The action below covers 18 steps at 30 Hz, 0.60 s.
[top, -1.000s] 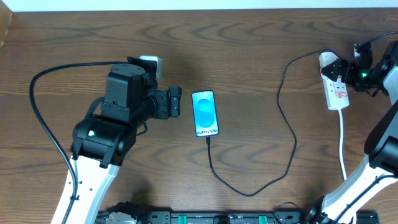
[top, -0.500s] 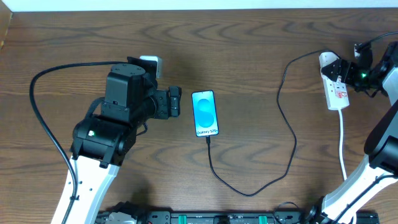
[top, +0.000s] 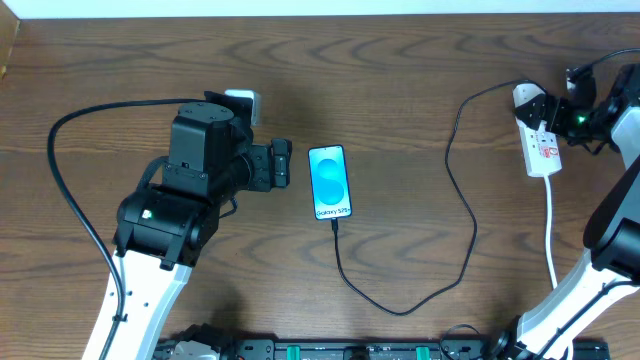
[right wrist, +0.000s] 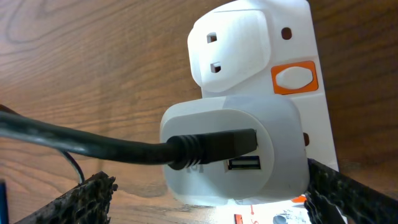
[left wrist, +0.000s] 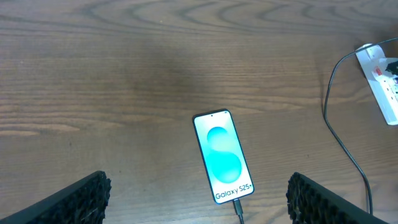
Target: Plug charger to phone and switch on socket
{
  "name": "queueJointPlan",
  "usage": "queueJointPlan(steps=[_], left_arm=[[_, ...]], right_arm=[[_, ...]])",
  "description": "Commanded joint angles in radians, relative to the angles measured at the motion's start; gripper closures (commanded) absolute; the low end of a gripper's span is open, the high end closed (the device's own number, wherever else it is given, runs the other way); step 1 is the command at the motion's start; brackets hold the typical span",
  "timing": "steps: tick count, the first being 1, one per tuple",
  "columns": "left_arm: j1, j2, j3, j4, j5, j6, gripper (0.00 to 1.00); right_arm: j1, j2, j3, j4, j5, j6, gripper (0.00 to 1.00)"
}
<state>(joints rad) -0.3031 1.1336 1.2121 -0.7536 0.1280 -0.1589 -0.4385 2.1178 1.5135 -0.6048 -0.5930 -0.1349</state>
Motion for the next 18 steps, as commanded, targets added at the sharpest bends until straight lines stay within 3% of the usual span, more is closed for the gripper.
queueJointPlan(steps=[1,14,18], left_arm=[[0.004,0.003,0.003,-0.002,-0.010,0.009,0.09],[0.004,0.003,0.003,-0.002,-0.010,0.009,0.09],[0.004,0.003,0.003,-0.002,-0.010,0.009,0.09]], right_arm=[[0.054,0.014,-0.053,-0.018,-0.064,0.027,0.08],[0.053,0.014,-0.167,0.049,-0.066,0.070,0.08],[0.043,0.014,-0.153,0.042,0.027,0.116,0.08]])
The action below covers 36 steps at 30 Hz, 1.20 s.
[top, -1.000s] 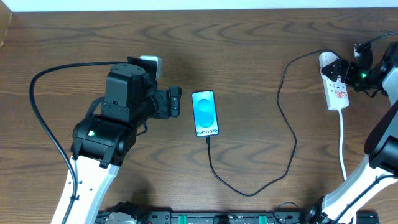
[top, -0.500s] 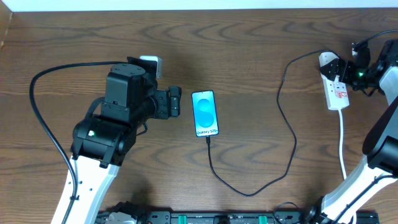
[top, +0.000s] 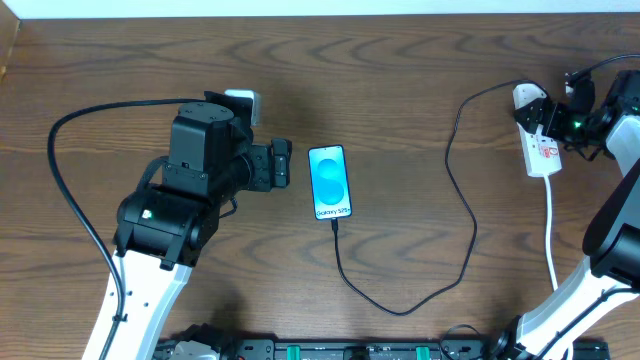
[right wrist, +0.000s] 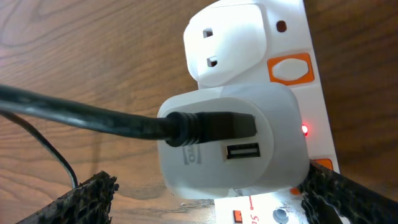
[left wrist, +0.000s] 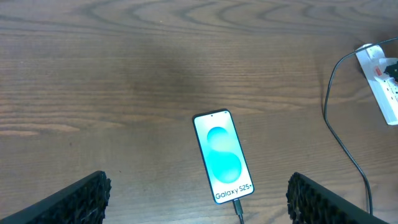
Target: Plug charger to phone and switch on socket
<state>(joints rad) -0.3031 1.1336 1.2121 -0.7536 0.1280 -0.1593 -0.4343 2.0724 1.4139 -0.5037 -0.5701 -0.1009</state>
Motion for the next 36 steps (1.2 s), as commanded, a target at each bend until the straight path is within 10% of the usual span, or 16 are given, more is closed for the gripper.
queueJointPlan(steps=[1,36], left_arm=[[0.004,0.003,0.003,-0.002,-0.010,0.010,0.09],[0.004,0.003,0.003,-0.002,-0.010,0.010,0.09]], right_arm=[[0.034,0.060,-0.047,-0.068,0.016,0.088,0.08],[-0.022,-0.469,0.095,-0.409,0.179,0.167,0.01]])
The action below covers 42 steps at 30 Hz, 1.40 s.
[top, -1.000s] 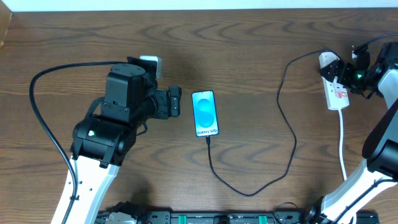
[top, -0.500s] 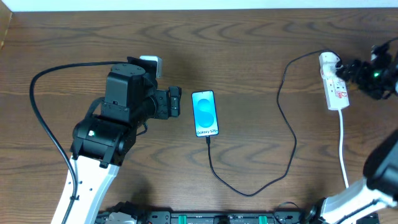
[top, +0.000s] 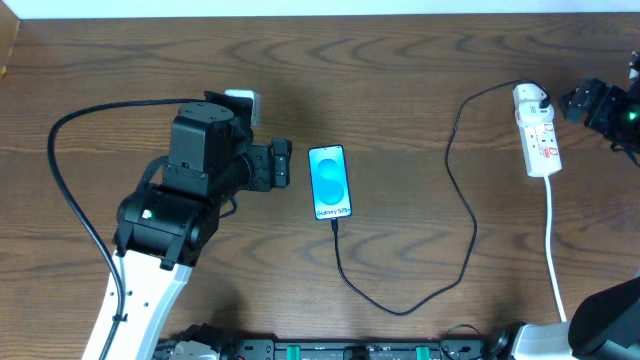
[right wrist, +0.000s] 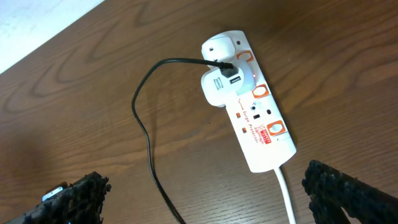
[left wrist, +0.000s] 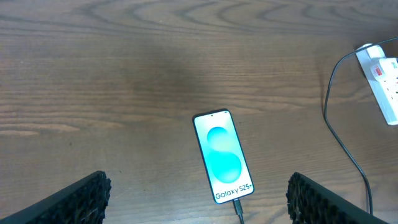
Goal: Plug charger to phone and switch on socket
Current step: 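Lift the right gripper up and away from the power strip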
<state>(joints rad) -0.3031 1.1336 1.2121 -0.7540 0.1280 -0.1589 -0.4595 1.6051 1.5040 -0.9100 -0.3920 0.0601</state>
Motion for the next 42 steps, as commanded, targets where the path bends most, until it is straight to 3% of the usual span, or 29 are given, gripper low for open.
queueJointPlan(steps=[1,28,42], left_arm=[[0.004,0.003,0.003,-0.002,-0.010,0.009,0.09],[0.004,0.003,0.003,-0.002,-0.010,0.009,0.09],[0.004,-0.022,0.002,-0.085,-0.010,0.010,0.09]], right_arm=[[0.003,-0.002,0.005,-0.003,0.001,0.006,0.01],[0.003,-0.002,0.005,-0.003,0.001,0.006,0.01],[0.003,-0.002,0.005,-0.003,0.001,0.006,0.01]])
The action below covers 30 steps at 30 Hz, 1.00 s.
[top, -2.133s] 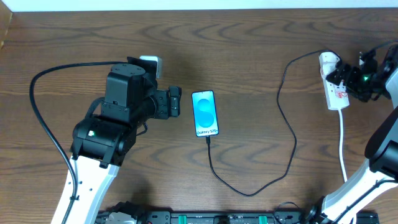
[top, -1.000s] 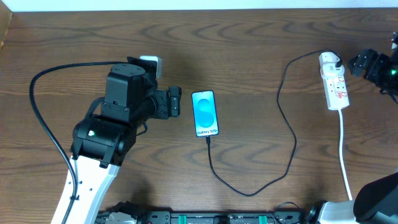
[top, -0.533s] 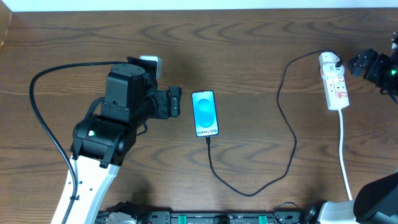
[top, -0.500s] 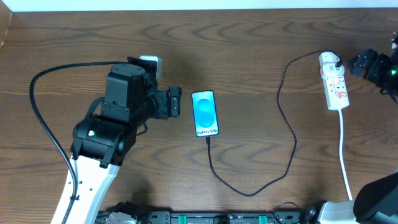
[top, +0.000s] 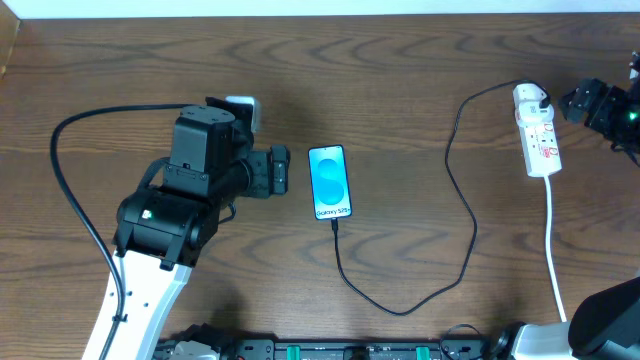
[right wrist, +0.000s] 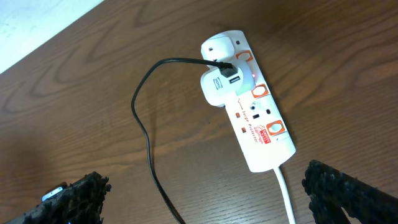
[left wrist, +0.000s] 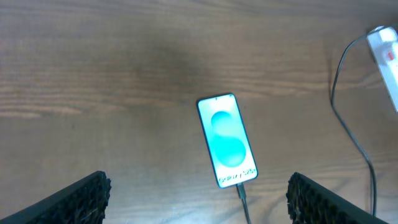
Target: Plug charger to phone and switch on socket
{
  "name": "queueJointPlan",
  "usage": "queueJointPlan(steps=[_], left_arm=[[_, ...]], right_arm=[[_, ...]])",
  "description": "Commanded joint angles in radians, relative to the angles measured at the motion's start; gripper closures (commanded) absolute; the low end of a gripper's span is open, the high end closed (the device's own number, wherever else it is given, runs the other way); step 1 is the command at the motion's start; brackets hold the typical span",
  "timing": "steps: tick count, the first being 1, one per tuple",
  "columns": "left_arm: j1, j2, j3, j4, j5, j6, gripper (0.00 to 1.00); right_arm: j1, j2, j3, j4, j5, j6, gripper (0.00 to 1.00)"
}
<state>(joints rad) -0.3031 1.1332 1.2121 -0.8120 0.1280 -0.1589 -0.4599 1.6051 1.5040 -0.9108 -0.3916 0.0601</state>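
The phone (top: 330, 182) lies face up mid-table with its screen lit, also seen in the left wrist view (left wrist: 227, 141). A black charger cable (top: 466, 230) is plugged into the phone's near end and loops right to the white adapter (right wrist: 219, 87). That adapter sits in the white power strip (top: 540, 140), where a red lamp (right wrist: 254, 76) glows beside it. My left gripper (top: 280, 170) is open just left of the phone, holding nothing (left wrist: 199, 202). My right gripper (top: 572, 103) is open to the right of the strip, raised above it (right wrist: 214, 202).
The strip's white lead (top: 552, 250) runs toward the near edge on the right. My left arm's black cable (top: 70, 170) arcs over the left of the table. The table's far edge (top: 320, 14) runs along the top.
My left gripper has drawn back slightly to the left, so the phone looks smaller in its wrist view. The right gripper, phone, cable and strip have not moved.
My right gripper was first close down on the strip by the adapter, with no lamp showing. Shortly after, a red lamp glowed beside the adapter. Then the right gripper was open and clear to the strip's right, where it stays. The left gripper stayed open by the phone.
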Motion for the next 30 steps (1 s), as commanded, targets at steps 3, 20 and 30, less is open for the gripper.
queueJointPlan(steps=[3,20,30], left_arm=[[0.004,-0.088,-0.030,-0.048,-0.044,0.009,0.09],[0.007,-0.528,-0.583,0.544,-0.096,0.010,0.09],[0.149,-0.879,-0.900,0.823,-0.083,0.008,0.09]], right_arm=[[0.003,-0.002,0.005,-0.002,0.001,0.006,0.01],[0.003,-0.002,0.005,-0.002,0.001,0.006,0.01],[0.003,-0.002,0.005,-0.002,0.001,0.006,0.01]])
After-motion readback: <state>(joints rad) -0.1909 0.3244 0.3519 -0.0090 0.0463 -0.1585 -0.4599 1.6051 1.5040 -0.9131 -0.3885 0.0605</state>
